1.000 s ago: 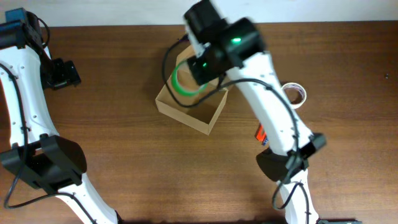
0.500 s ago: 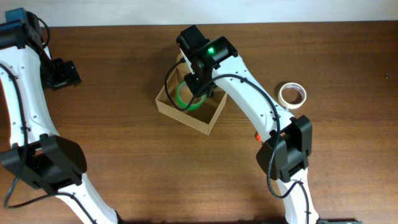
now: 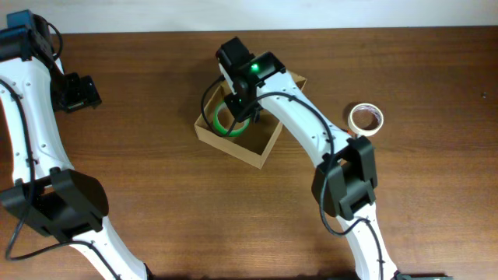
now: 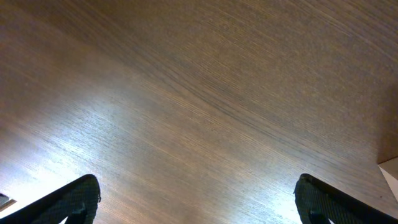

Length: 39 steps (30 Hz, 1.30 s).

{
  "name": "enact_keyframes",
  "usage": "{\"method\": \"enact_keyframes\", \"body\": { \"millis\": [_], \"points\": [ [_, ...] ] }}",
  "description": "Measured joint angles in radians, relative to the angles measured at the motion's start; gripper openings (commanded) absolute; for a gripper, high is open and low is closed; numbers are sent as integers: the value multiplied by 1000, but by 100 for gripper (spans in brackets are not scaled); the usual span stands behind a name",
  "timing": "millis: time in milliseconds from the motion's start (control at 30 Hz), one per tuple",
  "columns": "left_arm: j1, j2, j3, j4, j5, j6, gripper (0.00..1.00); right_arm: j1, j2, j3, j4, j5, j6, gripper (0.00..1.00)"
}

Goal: Pack container
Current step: 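Carry the green tape roll into the box and lower it, then open the right gripper and withdraw it from the box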

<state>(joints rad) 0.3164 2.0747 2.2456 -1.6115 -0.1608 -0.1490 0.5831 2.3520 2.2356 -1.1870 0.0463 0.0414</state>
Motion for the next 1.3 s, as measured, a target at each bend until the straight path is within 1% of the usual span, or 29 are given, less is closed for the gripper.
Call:
{"method": "enact_keyframes", "body": {
  "millis": [233, 467, 500, 533, 567, 600, 633, 667, 800, 933, 1033, 1100, 1233, 1300],
  "points": [
    [0, 0, 0, 0, 0, 0, 100, 0, 42, -2, 82, -3, -1, 4],
    [0, 0, 0, 0, 0, 0, 100, 0, 64, -2, 100, -3, 0, 3],
    [0, 0, 0, 0, 0, 0, 100, 0, 66, -2, 100, -3, -1, 6],
    [0, 0, 0, 0, 0, 0, 100, 0, 70, -2, 101, -3, -1, 18],
    [0, 0, 0, 0, 0, 0, 100, 0, 71, -2, 101, -3, 0, 23],
    [0, 0, 0, 0, 0, 0, 100, 0, 72, -2, 100, -4, -1, 31],
    [0, 0, 0, 0, 0, 0, 100, 0, 73, -2, 100, -4, 0, 34],
    [0, 0, 0, 0, 0, 0, 100, 0, 73, -1, 91, -5, -7, 42],
    [0, 0, 0, 0, 0, 0, 100, 0, 73, 20, 13, -1, -10, 47],
    [0, 0, 0, 0, 0, 0, 100, 0, 59, 60, -29, 37, -21, 51],
    [0, 0, 0, 0, 0, 0, 100, -2, -37, 61, -54, 91, -42, 55],
    [0, 0, 0, 0, 0, 0, 100, -6, -130, 61, -60, 124, -47, 58],
    [0, 0, 0, 0, 0, 0, 100, -75, -449, 39, -26, 181, -54, 65],
    [0, 0, 0, 0, 0, 0, 100, -174, -632, -16, 21, 213, -48, 76]
  ]
}}
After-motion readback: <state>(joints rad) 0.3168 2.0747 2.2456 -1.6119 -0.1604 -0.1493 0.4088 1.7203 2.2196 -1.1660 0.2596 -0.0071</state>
